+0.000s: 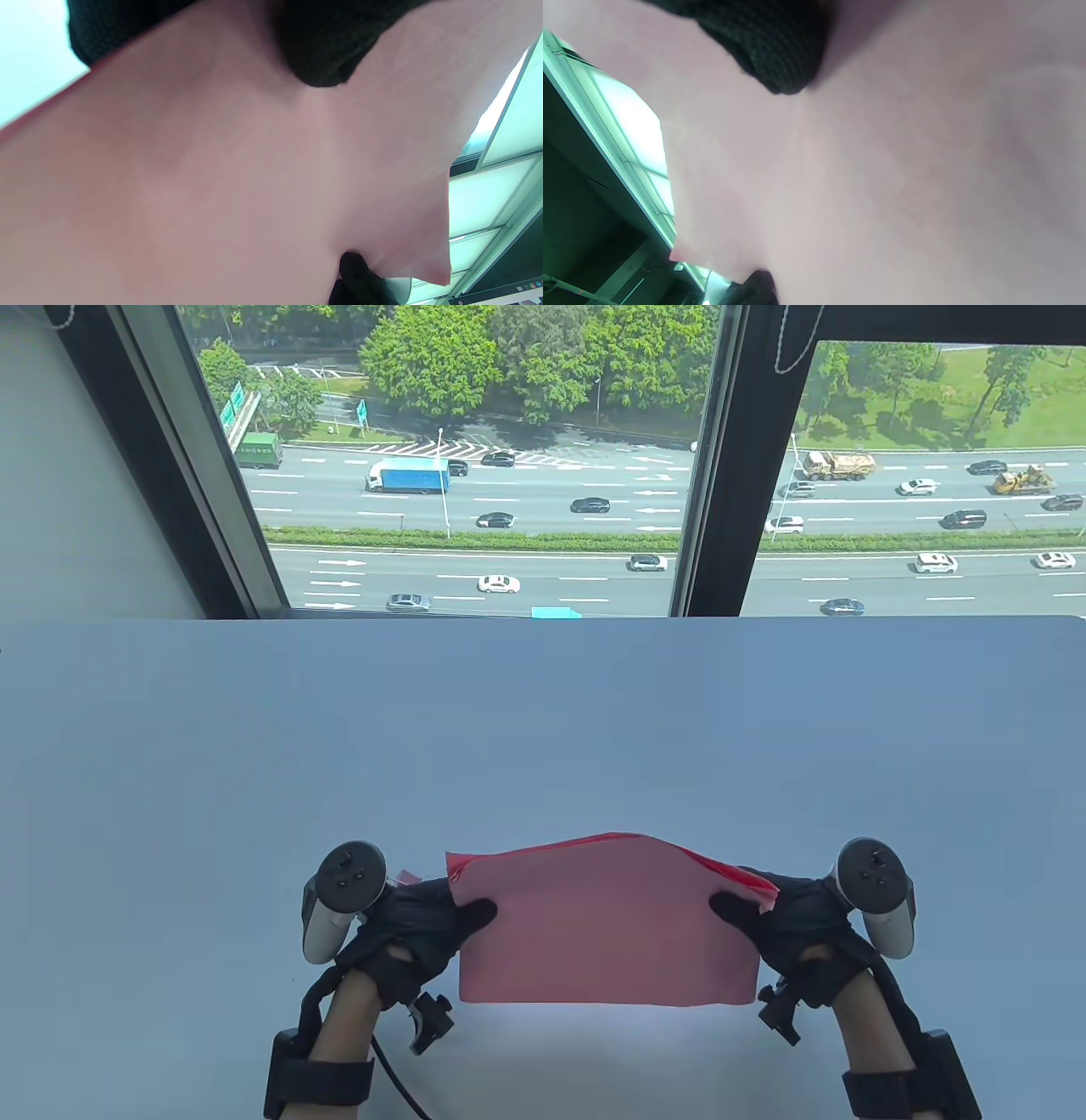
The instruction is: Clip paper with binder clip (Left hand to clip)
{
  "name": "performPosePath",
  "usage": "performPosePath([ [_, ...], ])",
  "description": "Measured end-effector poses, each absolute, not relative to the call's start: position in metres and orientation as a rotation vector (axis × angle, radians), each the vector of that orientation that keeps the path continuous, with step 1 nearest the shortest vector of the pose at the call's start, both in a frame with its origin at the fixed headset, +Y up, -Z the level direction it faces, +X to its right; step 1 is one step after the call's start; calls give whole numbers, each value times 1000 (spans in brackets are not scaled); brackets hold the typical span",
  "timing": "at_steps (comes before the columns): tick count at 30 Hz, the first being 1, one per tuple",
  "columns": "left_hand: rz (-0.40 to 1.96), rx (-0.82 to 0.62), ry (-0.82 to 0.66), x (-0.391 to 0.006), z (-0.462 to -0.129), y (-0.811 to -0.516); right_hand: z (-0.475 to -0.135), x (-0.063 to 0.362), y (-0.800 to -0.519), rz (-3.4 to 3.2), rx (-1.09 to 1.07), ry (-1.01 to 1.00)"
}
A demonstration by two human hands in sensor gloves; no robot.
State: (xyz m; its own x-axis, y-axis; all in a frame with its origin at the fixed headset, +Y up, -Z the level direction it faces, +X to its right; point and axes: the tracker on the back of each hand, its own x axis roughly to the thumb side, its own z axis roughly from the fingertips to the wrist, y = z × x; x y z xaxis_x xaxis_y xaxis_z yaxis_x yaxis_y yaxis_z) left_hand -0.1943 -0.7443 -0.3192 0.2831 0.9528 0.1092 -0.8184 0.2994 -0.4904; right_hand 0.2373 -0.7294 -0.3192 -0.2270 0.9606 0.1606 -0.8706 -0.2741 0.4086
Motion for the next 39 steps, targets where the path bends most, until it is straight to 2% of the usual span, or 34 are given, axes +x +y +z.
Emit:
performPosePath([
  [3,1225,-457,-439,-194,-319,-746,-319,239,-731,1782,451,338],
  [7,1197,-460,-441,-192,-318,-747,-320,242,-734,1771,442,385],
  [12,1212,-581,-489,-183,-316,-750,-321,246,-735,1777,427,396],
  [15,1239,-470,-475,-182,-317,-746,-322,248,-735,1797,385,323],
  [24,1346,-297,-379,-197,-319,-743,-321,260,-735,1843,269,145],
  [34,1508,-132,-333,-203,-316,-738,-317,255,-739,1823,199,85],
  [39,1550,-116,-363,-194,-313,-735,-315,241,-743,1753,217,123],
])
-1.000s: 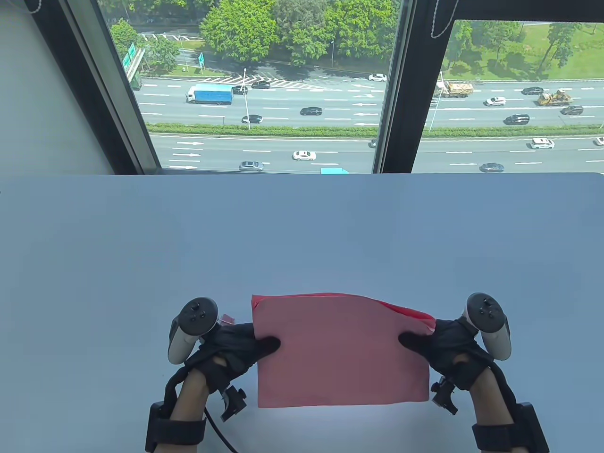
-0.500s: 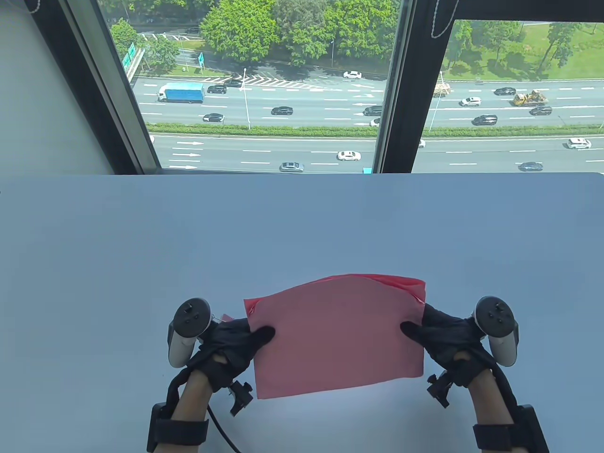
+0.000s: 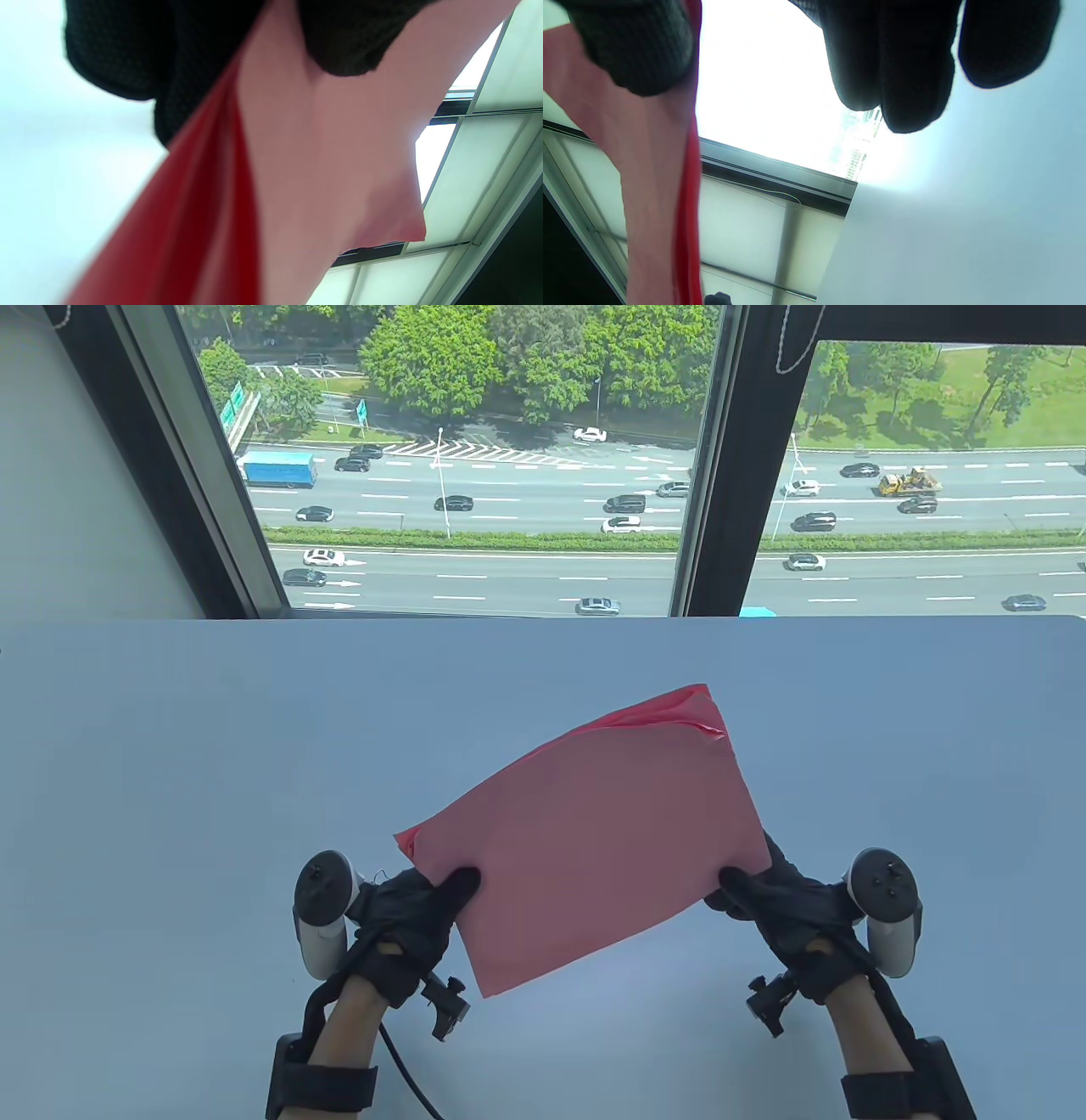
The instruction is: Clip paper with binder clip (Left hand to clip)
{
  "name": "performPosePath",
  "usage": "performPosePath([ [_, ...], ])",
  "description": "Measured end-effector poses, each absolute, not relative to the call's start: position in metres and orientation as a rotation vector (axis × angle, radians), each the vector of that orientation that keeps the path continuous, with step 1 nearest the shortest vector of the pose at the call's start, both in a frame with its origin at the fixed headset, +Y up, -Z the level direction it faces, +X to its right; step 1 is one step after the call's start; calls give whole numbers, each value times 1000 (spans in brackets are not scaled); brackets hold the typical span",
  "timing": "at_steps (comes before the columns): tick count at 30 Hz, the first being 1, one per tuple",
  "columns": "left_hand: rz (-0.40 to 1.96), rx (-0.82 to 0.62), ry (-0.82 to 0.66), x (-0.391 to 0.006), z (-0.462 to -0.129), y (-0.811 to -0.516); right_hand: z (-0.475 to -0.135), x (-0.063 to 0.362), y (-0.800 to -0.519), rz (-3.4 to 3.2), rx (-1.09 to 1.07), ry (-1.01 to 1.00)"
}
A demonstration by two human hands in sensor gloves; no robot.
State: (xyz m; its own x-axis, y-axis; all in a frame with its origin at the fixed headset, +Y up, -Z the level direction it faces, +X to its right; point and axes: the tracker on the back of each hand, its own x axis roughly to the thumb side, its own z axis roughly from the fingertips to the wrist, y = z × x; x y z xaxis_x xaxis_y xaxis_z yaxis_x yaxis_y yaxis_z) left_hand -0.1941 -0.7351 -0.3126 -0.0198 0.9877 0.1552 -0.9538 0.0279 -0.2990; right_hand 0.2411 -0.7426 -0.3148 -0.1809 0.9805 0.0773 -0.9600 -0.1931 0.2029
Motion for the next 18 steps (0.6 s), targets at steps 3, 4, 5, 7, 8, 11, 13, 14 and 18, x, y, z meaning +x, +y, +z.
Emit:
performPosePath([
  [3,1604,-111,-351,-187,-309,-736,-312,231,-743,1726,231,136],
  [4,1603,-104,-346,-185,-308,-736,-311,228,-743,1727,242,146],
  [5,1597,-92,-341,-182,-307,-736,-310,223,-743,1733,254,164],
  [7,1595,-89,-344,-178,-305,-736,-307,214,-744,1747,266,181],
  [8,1601,-87,-342,-175,-303,-736,-306,210,-744,1751,274,184],
  [11,1602,-100,-352,-169,-301,-736,-303,199,-743,1763,293,193],
  [13,1570,-104,-363,-165,-300,-736,-301,192,-743,1777,310,202],
  [14,1563,-114,-370,-162,-300,-737,-300,188,-744,1789,320,209],
  [18,1590,-119,-365,-157,-298,-740,-297,179,-746,1825,347,243],
])
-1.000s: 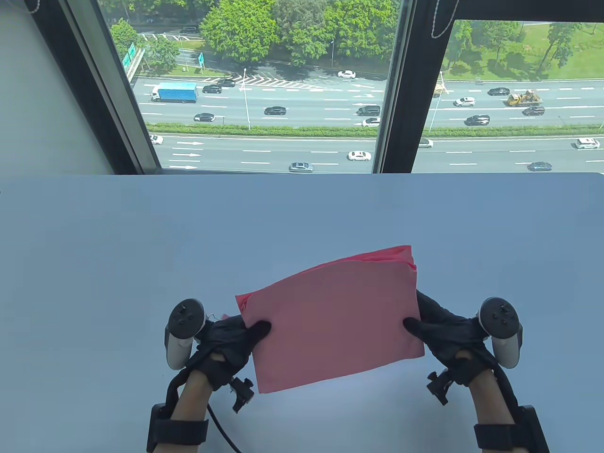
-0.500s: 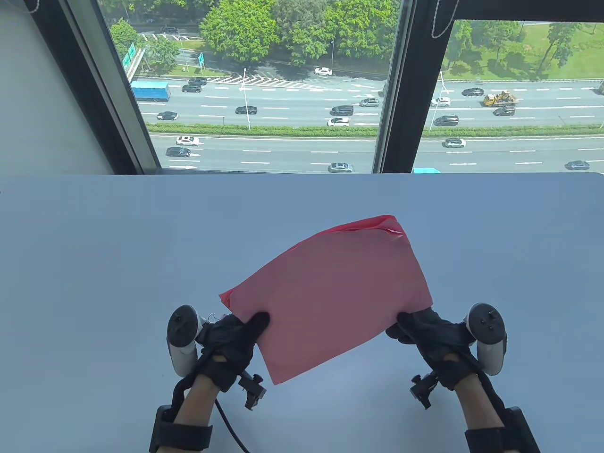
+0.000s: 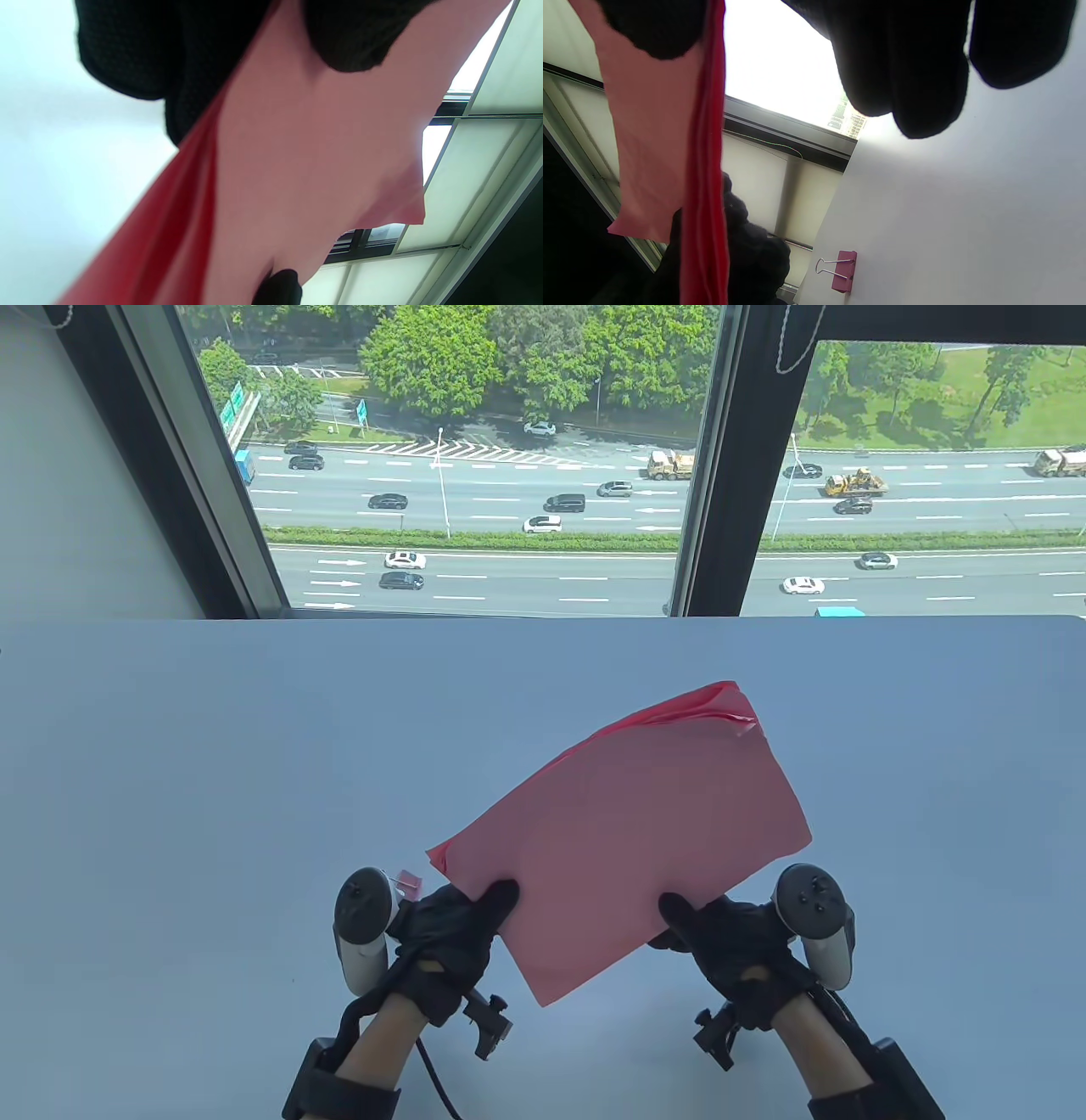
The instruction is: Clip paper with binder clip (Left hand to clip)
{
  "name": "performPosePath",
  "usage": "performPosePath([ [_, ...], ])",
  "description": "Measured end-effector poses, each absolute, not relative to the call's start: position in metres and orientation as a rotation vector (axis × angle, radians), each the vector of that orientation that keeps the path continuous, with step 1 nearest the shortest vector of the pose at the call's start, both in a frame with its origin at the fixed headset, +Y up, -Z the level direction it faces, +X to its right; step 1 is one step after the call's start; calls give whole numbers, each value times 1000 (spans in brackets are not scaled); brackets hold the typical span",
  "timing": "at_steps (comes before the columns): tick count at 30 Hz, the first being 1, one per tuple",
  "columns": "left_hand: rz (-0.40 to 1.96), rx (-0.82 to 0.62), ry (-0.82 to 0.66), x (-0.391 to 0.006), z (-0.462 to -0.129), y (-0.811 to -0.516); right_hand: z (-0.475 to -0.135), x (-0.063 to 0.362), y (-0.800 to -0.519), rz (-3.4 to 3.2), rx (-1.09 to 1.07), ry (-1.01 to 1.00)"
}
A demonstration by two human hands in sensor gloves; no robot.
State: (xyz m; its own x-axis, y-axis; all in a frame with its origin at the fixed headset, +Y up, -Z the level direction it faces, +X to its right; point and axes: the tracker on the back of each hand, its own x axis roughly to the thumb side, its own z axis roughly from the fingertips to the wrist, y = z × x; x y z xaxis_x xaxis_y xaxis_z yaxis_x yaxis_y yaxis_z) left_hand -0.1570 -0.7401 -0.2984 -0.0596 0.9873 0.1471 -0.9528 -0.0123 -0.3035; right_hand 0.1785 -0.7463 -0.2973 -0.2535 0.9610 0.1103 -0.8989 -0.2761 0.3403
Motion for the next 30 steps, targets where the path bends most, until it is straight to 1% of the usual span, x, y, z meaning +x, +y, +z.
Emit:
performPosePath([
  [10,1598,-102,-370,-147,-294,-742,-291,158,-749,1895,464,401],
  [18,1515,-202,-423,-137,-294,-747,-296,176,-739,1732,351,116],
  [21,1454,-246,-468,-132,-294,-748,-298,181,-739,1633,317,84],
  [25,1376,-273,-490,-128,-293,-746,-300,188,-738,1565,280,31],
  [28,1291,-257,-515,-131,-294,-741,-302,196,-736,1594,270,4],
  [29,1231,-225,-514,-136,-295,-737,-304,202,-734,1598,255,-17],
  [30,1161,-162,-516,-144,-297,-730,-306,208,-733,1607,242,-36],
])
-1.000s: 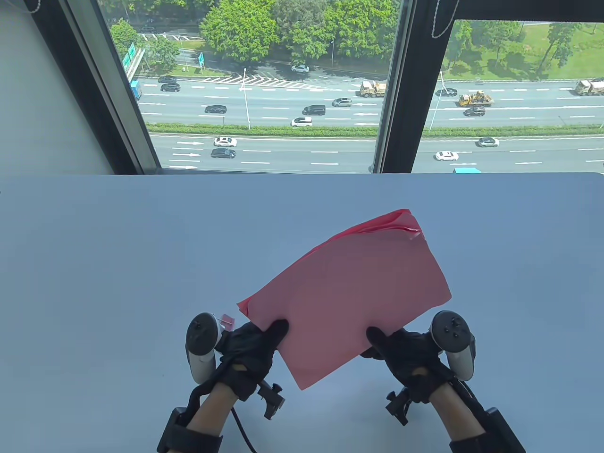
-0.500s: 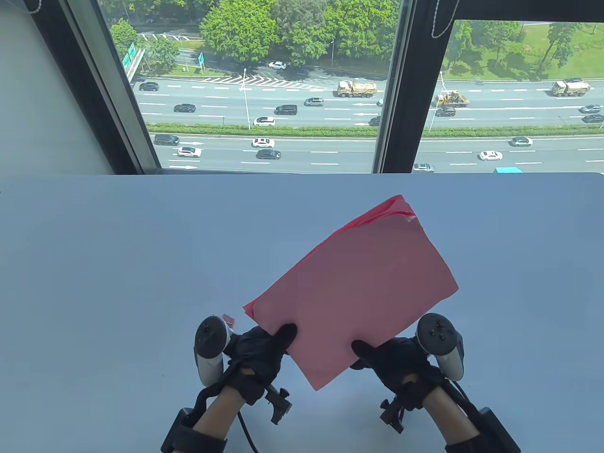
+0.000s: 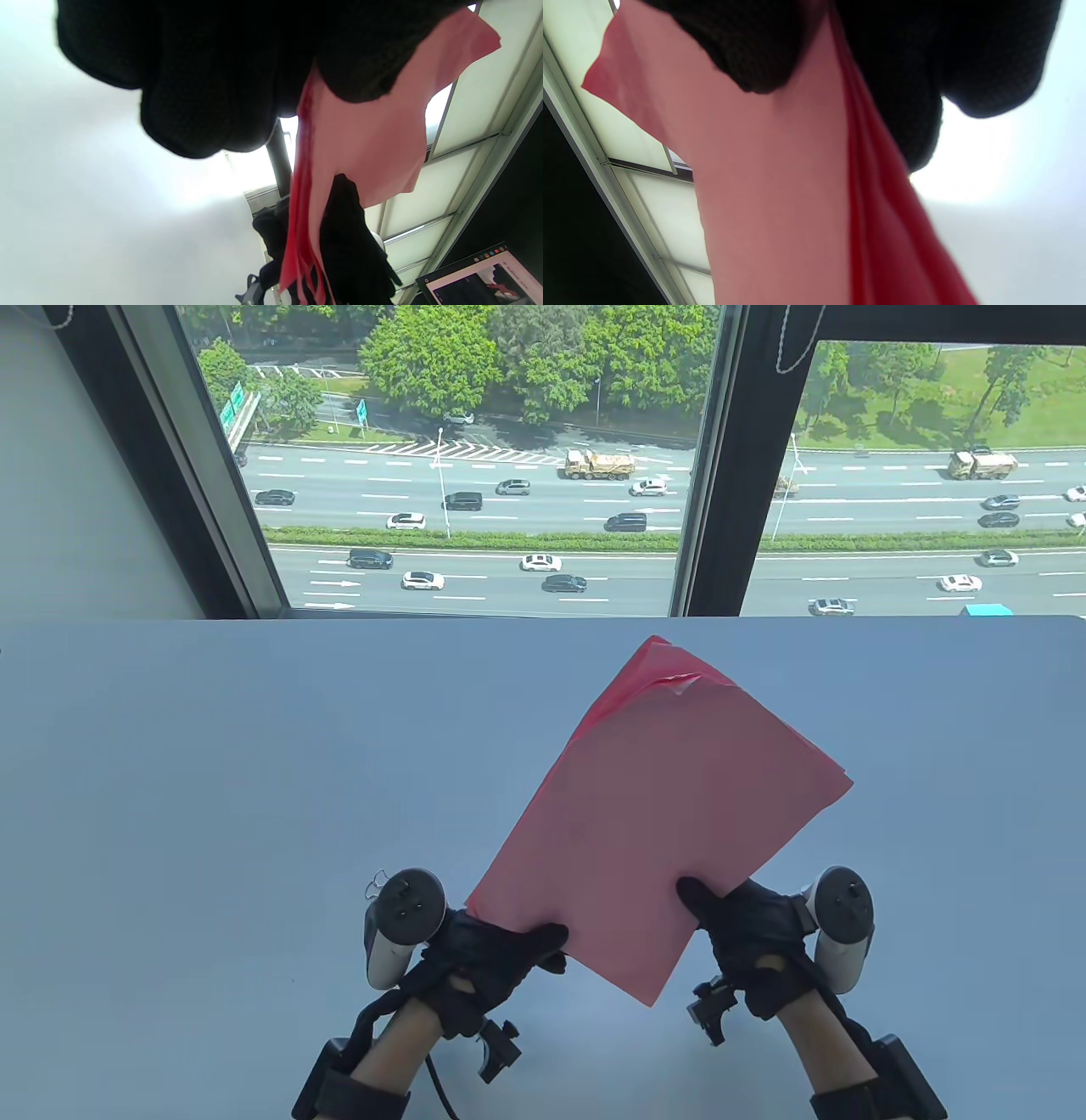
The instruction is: Clip paper with binder clip (Left hand to clip)
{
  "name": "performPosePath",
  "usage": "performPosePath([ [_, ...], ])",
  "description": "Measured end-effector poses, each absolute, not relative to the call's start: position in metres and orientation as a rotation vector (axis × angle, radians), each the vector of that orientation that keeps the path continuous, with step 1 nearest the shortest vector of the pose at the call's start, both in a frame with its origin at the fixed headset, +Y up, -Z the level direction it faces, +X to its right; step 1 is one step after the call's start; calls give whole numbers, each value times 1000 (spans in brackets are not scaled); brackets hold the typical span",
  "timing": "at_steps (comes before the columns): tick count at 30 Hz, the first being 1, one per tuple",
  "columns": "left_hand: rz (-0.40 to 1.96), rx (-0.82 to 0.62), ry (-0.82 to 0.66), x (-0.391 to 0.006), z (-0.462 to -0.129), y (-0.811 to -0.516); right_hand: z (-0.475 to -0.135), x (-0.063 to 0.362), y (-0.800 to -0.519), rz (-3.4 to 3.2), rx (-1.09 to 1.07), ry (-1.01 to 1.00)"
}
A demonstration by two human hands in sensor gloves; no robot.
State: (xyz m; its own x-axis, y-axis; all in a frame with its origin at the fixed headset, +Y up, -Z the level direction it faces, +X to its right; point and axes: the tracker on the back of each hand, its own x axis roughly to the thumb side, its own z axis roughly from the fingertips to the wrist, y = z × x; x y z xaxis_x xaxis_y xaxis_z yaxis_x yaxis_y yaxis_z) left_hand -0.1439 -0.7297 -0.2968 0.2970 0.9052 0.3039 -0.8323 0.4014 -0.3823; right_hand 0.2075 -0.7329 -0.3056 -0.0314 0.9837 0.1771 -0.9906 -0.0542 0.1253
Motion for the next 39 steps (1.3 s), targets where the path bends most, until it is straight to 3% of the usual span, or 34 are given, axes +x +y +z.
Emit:
performPosePath([
  [2,996,-21,-493,-161,-299,-717,-308,219,-732,1630,211,-61],
  [6,749,287,-285,-203,-299,-702,-312,238,-733,1668,163,-48],
  [12,581,382,-92,-237,-304,-709,-317,242,-737,1729,164,49],
  [16,491,349,-16,-242,-308,-714,-317,240,-738,1789,210,162],
  [29,349,84,240,-261,-321,-735,-318,233,-745,1908,225,200],
  [39,285,-60,301,-260,-327,-744,-319,219,-755,1965,238,307],
])
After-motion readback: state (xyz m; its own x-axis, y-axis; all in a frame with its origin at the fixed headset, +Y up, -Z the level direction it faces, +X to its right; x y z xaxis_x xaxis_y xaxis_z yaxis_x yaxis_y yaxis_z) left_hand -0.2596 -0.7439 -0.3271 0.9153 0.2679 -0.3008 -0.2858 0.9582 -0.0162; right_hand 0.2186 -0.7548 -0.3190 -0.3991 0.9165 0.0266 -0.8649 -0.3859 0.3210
